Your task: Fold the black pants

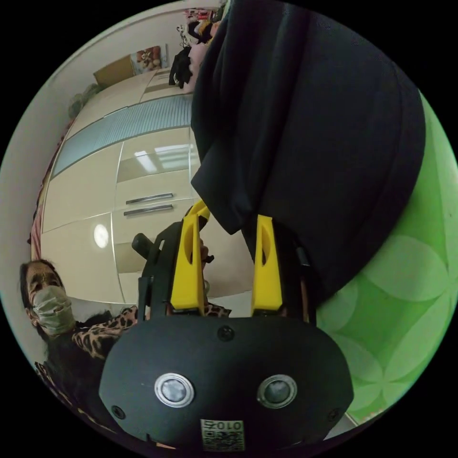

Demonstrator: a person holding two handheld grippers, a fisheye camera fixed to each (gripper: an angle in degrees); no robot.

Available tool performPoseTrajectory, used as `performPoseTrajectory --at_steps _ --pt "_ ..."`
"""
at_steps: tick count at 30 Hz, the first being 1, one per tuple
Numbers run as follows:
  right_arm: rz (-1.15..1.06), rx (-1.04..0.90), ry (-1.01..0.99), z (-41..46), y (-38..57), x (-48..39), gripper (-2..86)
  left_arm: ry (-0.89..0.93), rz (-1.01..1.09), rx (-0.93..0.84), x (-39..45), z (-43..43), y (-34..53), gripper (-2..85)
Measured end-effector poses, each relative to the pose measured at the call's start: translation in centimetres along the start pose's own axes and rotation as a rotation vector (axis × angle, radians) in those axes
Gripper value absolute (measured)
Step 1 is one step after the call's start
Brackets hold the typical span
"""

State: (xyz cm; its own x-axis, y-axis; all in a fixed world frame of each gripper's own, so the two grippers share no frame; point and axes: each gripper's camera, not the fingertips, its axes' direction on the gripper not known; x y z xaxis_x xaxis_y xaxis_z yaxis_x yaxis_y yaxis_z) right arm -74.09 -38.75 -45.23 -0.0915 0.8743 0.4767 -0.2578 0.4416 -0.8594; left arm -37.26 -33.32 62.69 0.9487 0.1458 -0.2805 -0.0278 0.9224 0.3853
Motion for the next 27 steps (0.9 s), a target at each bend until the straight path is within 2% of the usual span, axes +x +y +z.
performPoseTrajectory --at_steps 8,12,15,20,22,24,25,27 --pt "0.05 0.13 0.006 1.6 2.8 -1.3 13.2 0.146 0.113 0.047 -5.4 2.3 0.2 7.9" --pt "0.065 0.1 0.045 1.5 3.3 -1.7 6.4 0.193 0.126 0.029 -7.2 3.0 0.1 5.0" --pt "0.001 0.123 -0.03 -0.9 4.8 -3.3 5.1 0.202 0.039 0.034 -9.5 1.8 0.5 1.9" --pt "-0.172 0.159 -0.182 -7.5 9.6 -8.5 4.6 0.459 -0.136 0.173 -16.0 -5.5 2.5 0.3" --pt "-0.248 0.157 -0.128 -10.8 12.3 -10.4 4.5 0.51 -0.212 0.219 -17.6 -6.9 3.7 0.1" --pt "-0.167 0.128 0.04 -11.8 13.1 -9.6 4.6 0.606 -0.327 0.185 -19.6 -5.1 4.9 0.0" --pt "-0.104 0.08 0.119 -11.6 13.2 -8.4 4.6 0.693 -0.379 0.105 -20.7 -2.2 5.5 0.0" --pt "-0.029 -0.008 0.084 -10.4 13.2 -6.5 4.6 0.825 -0.526 0.01 -22.8 2.1 7.0 0.0"
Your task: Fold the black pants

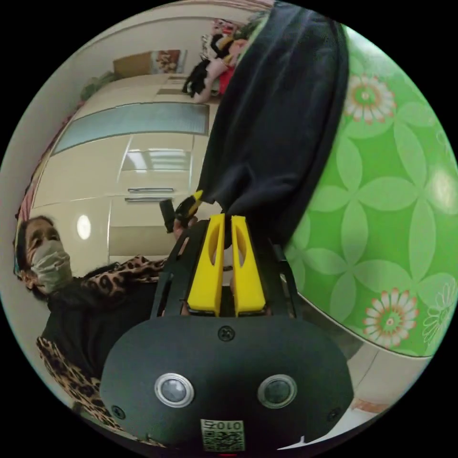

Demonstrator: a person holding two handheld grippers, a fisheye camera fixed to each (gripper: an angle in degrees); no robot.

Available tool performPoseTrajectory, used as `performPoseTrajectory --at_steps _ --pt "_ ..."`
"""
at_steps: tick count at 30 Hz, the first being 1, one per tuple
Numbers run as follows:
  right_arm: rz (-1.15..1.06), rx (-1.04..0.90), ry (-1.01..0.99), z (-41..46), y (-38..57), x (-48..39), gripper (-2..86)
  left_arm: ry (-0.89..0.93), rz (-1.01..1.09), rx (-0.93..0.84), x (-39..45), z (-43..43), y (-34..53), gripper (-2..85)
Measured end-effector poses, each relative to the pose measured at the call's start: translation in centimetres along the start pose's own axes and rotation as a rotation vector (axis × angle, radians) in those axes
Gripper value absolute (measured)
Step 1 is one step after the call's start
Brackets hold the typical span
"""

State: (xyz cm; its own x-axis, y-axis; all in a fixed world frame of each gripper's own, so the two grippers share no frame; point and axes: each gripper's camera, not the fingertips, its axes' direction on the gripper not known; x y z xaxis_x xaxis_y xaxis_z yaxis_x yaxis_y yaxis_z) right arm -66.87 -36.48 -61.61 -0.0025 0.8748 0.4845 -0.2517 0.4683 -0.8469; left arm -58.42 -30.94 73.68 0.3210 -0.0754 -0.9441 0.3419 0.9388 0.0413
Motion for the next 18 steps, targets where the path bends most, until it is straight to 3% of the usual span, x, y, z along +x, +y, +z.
performPoseTrajectory --at_steps 2,7,10,13,15,18 --pt "0.001 0.013 -0.091 0.6 0.6 0.4 4.6 0.205 -0.107 0.066 -3.5 -1.1 0.0 0.0" --pt "-0.239 0.104 -0.216 -2.9 2.1 -5.5 4.5 0.233 0.013 0.108 -0.6 -6.9 -2.8 0.0" --pt "-0.247 0.009 -0.076 -1.4 2.0 -6.8 4.6 0.165 0.017 0.068 -0.4 -7.9 -3.7 0.1" --pt "-0.068 -0.144 0.148 2.7 1.2 -2.7 4.6 0.111 -0.144 -0.01 -6.5 -5.8 -2.8 0.2" --pt "-0.036 -0.171 0.165 3.2 1.5 -1.4 4.0 0.147 -0.248 -0.053 -9.8 -4.4 -1.4 0.4" --pt "-0.081 -0.096 0.048 1.0 2.3 -2.3 3.6 0.346 -0.281 0.049 -11.7 -5.3 0.5 0.5"
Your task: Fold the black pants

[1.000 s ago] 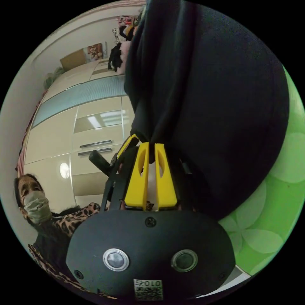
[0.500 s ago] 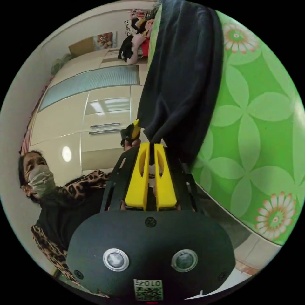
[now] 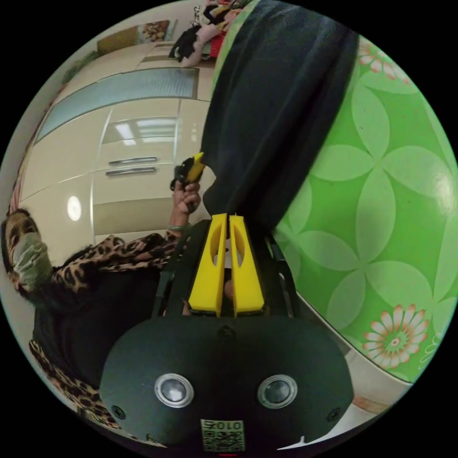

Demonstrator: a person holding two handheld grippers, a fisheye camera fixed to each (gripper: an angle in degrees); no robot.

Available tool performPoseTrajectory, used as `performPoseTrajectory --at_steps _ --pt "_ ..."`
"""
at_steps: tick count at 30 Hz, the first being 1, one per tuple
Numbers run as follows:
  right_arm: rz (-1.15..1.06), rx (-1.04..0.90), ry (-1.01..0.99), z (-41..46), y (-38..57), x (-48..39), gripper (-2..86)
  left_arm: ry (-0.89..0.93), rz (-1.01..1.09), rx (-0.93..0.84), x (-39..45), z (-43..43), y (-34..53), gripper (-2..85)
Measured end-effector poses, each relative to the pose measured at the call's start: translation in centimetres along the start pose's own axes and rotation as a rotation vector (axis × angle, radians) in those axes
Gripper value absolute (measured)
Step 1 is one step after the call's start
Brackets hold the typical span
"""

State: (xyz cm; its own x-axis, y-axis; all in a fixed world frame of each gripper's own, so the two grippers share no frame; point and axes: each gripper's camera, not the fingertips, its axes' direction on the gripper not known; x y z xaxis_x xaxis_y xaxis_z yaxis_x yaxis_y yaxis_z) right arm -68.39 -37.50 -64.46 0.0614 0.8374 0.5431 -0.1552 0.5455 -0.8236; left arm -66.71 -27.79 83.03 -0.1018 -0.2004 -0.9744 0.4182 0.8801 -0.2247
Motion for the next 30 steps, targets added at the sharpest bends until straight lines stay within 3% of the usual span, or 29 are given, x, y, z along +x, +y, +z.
performPoseTrajectory --at_steps 5,8,10,12,15,17,21,23,30 --pt "-0.024 -0.014 0.008 -1.2 0.4 -1.4 3.5 -0.121 0.102 -0.059 3.4 -0.7 -0.3 0.4" --pt "0.0 0.007 0.013 -1.4 1.1 -0.8 3.3 -0.043 0.073 -0.038 3.3 -1.5 0.2 0.3" --pt "-0.065 0.124 -0.163 -3.5 1.8 -2.1 3.2 0.028 0.102 -0.016 4.8 -2.3 0.6 0.3" --pt "-0.153 0.184 -0.217 -6.0 2.4 -4.7 3.1 0.039 0.15 -0.019 7.3 -2.9 1.0 0.3" --pt "-0.281 0.175 -0.092 -8.6 3.7 -8.4 3.1 0.036 0.228 -0.054 10.1 -3.1 1.4 0.3" --pt "-0.248 0.146 -0.045 -8.1 3.7 -7.2 3.1 0.004 0.185 -0.076 8.0 -2.5 1.6 0.2" --pt "0.059 -0.01 0.089 -2.1 1.7 0.5 3.4 -0.004 0.047 -0.035 3.0 -2.8 1.7 0.4" --pt "0.071 -0.018 0.134 -1.2 1.7 1.6 3.5 -0.021 0.034 -0.078 2.5 -1.9 1.7 0.5" --pt "0.081 0.011 -0.034 -2.9 2.2 3.5 5.3 -0.053 0.053 -0.031 3.5 -3.3 2.2 0.5"
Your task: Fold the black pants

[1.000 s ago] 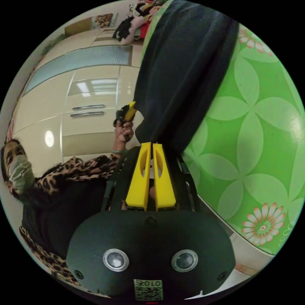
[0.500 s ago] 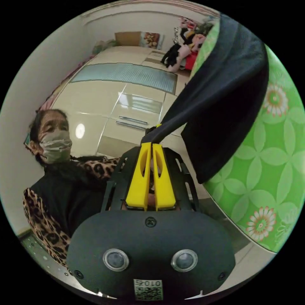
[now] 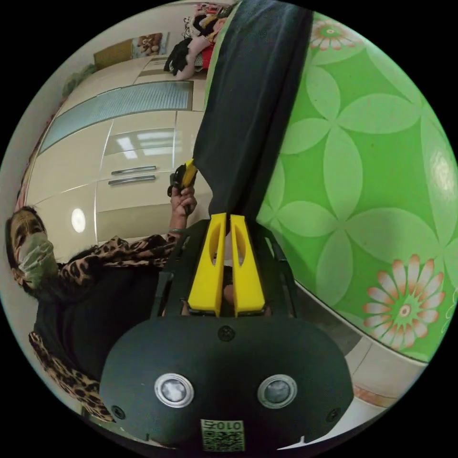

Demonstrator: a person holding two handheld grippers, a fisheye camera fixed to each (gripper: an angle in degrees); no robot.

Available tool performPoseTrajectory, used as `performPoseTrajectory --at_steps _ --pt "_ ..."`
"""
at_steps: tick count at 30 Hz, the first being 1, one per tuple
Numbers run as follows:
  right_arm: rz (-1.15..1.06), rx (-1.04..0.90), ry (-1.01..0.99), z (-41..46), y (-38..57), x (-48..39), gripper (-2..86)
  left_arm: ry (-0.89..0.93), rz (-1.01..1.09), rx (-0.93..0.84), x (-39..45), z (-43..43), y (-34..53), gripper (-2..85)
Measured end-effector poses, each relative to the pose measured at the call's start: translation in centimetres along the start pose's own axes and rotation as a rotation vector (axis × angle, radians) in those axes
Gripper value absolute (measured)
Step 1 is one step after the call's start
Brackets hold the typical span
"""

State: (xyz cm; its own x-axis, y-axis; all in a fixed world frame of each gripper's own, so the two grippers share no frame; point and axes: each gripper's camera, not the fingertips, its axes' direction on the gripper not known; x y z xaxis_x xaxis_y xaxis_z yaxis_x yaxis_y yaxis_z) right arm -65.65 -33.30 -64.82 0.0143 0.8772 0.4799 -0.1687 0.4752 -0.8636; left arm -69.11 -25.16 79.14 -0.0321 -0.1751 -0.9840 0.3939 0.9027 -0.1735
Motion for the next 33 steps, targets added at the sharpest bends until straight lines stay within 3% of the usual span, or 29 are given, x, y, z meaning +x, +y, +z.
performPoseTrajectory --at_steps 5,9,14,19,26,33 --pt "0.016 0.106 -0.157 -1.8 1.9 1.8 8.4 -0.016 0.019 -0.01 0.6 0.8 2.2 0.2" --pt "0.053 0.262 -0.025 -4.9 3.1 2.0 9.0 0.018 0.04 -0.016 1.6 2.2 4.0 0.1" --pt "0.093 0.364 0.105 -8.9 3.3 2.7 9.3 -0.425 -0.076 0.092 4.9 3.4 9.5 0.2" --pt "0.117 0.448 0.096 -12.5 1.2 5.1 11.6 -0.507 -0.003 0.121 9.7 6.3 13.6 -0.1" --pt "-0.101 0.307 0.146 -10.2 -8.9 2.1 8.6 -0.52 0.378 -0.012 20.3 19.4 12.3 -0.1" --pt "-0.209 0.129 0.368 -5.7 -19.7 -0.6 4.5 -0.575 0.236 -0.093 15.3 25.7 10.4 -0.3"
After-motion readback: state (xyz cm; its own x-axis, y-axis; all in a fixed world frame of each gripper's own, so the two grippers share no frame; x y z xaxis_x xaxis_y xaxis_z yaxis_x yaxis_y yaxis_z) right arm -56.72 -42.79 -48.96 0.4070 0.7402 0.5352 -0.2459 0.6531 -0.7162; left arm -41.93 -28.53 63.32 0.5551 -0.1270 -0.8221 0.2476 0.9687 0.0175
